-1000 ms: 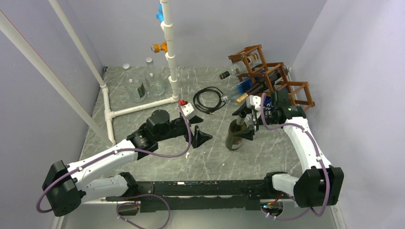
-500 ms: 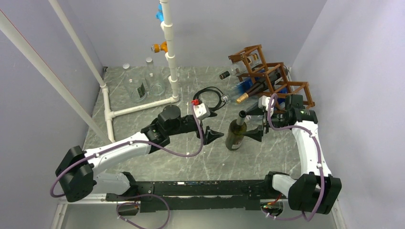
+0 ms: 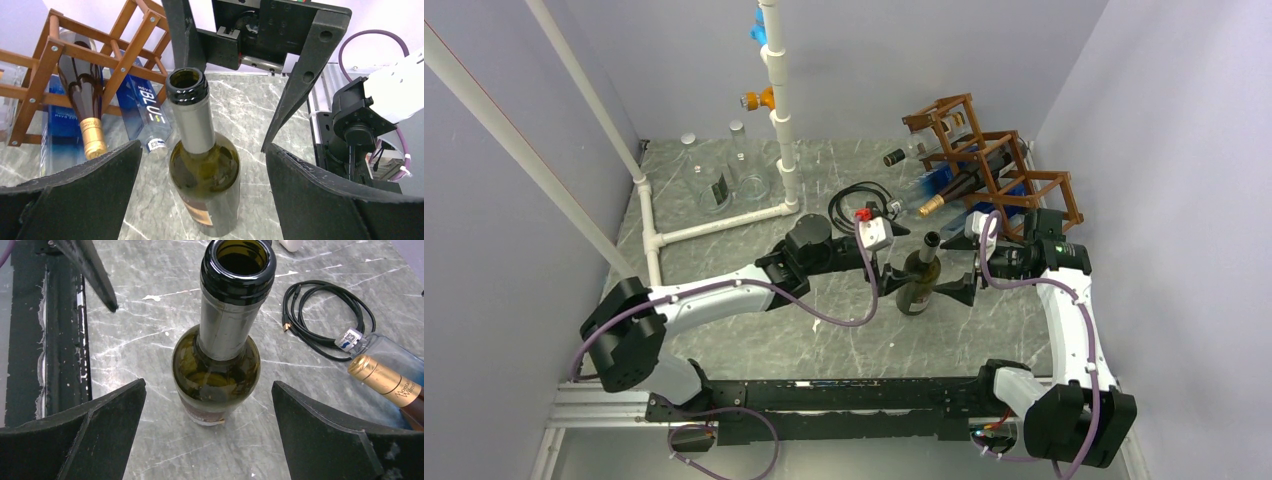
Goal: Take the wine bottle off the wine rack
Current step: Pick up the wine bottle from the center of the board.
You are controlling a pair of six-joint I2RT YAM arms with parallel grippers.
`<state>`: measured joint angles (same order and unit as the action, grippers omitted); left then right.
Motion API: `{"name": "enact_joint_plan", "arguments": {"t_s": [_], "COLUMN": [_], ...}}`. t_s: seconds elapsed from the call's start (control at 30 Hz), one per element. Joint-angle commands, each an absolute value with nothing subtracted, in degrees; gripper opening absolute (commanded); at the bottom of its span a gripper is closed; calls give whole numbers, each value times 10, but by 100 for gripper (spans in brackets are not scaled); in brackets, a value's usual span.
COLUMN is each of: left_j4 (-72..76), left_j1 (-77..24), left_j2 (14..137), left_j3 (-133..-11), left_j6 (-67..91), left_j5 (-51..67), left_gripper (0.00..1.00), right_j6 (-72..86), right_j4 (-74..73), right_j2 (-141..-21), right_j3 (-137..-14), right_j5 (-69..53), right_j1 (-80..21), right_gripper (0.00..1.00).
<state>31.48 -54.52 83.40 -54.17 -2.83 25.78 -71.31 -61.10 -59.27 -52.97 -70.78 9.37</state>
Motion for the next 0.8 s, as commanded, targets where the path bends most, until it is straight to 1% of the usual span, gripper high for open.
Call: {"name": "enact_joint_plan", "arguments": {"t_s": [0.0,0.4,0.5,0.77], "left_j4": [371,445,454,468], "left_j1": [-562,-577,-578,-583], "left_j2": [861,922,932,958], "left_j3": [-580,-593,-597,-610], "left_j6": [-44,-5,-4,22], "left_j5": [252,195,186,184], "left_gripper": [99,99,96,85], "right_j6": [-701,-683,-681,-676], "right_j4": [-579,-558,-555,-550], "right_j2": [-588,-585,-584,-585], "right_j3": [-524,-519,-518,-515], "right_j5": [-709,-697,-695,-690], "right_j1": [98,98,98,97], "right_gripper": [100,100,100,100]}}
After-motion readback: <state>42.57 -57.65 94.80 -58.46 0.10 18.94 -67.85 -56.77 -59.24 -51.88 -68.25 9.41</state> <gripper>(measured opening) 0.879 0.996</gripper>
